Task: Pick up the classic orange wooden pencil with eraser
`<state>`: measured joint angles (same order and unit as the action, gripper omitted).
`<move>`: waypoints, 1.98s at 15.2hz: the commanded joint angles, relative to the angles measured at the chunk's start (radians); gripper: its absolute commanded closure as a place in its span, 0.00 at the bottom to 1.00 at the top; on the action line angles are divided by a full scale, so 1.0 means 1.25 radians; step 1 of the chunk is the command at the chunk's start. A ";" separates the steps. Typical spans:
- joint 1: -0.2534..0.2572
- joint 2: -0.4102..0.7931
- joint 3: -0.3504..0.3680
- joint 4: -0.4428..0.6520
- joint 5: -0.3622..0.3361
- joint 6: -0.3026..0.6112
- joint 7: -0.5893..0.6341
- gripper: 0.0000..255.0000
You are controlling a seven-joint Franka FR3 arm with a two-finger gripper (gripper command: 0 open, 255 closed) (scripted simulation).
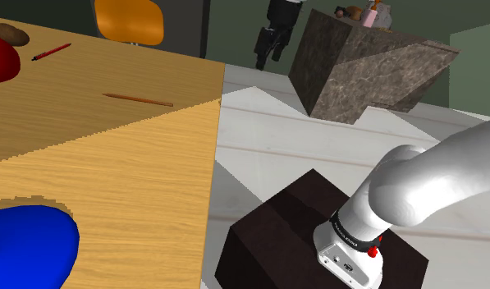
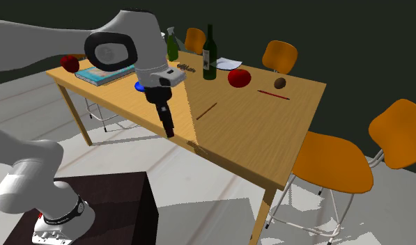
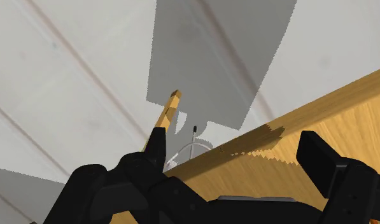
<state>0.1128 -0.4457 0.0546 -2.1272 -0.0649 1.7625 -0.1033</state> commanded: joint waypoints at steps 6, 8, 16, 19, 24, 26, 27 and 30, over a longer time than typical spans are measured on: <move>0.045 0.175 0.065 0.120 -0.029 0.050 -0.012 0.00; 0.058 0.223 0.084 0.158 -0.043 0.056 -0.014 0.00; 0.117 0.416 0.152 0.327 -0.117 0.060 -0.017 0.00; 0.146 0.490 0.173 0.398 -0.152 0.053 -0.019 0.00; 0.205 0.616 0.200 0.526 -0.214 0.030 -0.029 0.00; 0.211 0.628 0.201 0.528 -0.220 0.038 -0.028 0.00; 0.210 0.628 0.200 0.518 -0.221 0.048 -0.025 0.00; 0.208 0.631 0.199 0.489 -0.224 0.078 -0.017 0.00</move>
<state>0.3753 0.3425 0.3046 -1.5021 -0.3438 1.8457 -0.1267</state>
